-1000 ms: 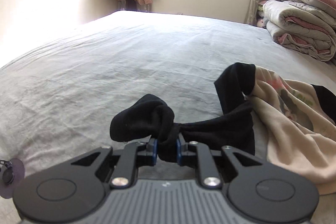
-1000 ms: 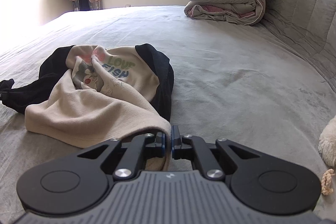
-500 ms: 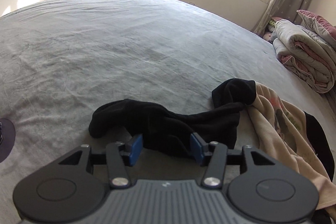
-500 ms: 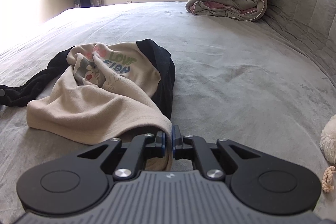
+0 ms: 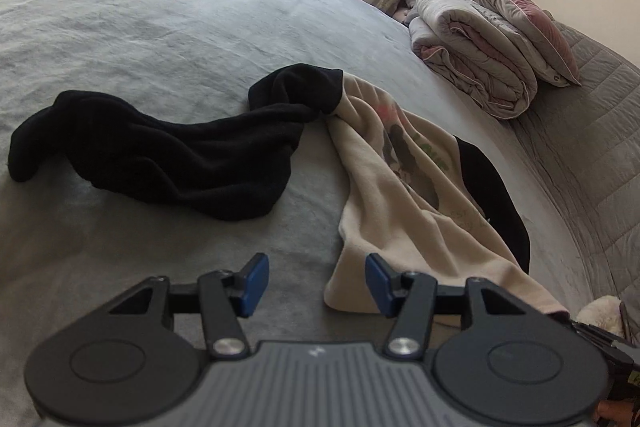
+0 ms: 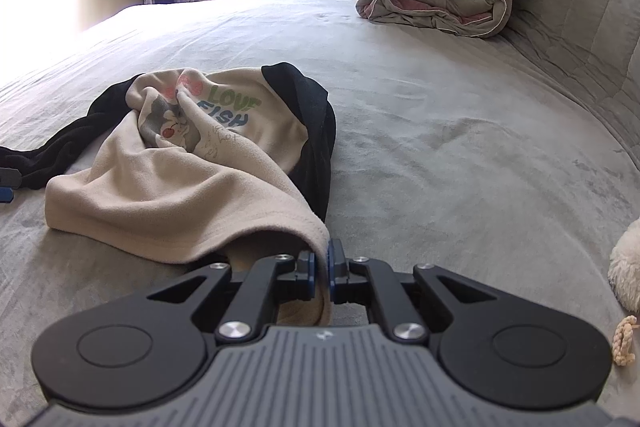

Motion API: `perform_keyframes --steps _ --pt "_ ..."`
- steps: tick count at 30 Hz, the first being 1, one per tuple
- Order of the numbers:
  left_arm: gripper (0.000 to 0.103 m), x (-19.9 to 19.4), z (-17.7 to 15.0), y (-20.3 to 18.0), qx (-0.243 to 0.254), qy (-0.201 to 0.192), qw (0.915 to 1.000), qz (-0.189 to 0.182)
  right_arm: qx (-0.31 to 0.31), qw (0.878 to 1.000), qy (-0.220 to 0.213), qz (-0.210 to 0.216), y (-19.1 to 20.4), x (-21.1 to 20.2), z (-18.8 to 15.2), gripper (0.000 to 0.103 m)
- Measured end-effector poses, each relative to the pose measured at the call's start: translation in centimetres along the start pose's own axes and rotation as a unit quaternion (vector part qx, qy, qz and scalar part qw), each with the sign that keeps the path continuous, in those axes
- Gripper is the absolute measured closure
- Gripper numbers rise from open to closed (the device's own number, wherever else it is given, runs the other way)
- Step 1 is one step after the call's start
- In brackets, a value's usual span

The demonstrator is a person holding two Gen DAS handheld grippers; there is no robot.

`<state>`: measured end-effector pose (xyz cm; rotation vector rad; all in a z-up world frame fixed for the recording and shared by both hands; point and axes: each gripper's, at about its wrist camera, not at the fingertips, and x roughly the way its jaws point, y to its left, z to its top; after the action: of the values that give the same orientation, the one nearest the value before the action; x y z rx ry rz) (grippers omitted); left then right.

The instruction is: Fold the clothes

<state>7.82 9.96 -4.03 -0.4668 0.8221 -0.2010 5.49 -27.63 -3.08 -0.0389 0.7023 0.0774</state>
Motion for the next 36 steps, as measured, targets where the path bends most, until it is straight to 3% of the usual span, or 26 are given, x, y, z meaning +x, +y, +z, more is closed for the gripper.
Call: perform_keyframes --steps 12,17,25,31,36 --pt "0.051 4.2 -1.0 -1.4 0.017 0.024 0.9987 -0.040 0.009 1.000 0.009 0.001 -0.5 0.6 -0.3 0.096" --pt "0.094 3.7 -1.0 -1.4 0.016 0.023 0.9985 -0.047 0.008 1.000 0.002 0.004 -0.4 0.5 -0.3 0.096" --pt "0.095 -0.9 -0.5 -0.9 0.005 -0.024 0.9985 -0.049 -0.023 0.998 -0.059 0.013 1.1 -2.7 0.6 0.098" --pt "0.095 -4.4 -1.2 1.5 -0.016 -0.018 0.9985 -0.049 -0.105 0.989 -0.093 0.038 4.4 -5.8 0.1 0.098" --pt "0.096 -7.2 -1.9 3.6 -0.032 -0.011 0.9982 -0.049 -0.163 0.980 -0.093 0.060 5.8 -7.8 -1.7 0.099"
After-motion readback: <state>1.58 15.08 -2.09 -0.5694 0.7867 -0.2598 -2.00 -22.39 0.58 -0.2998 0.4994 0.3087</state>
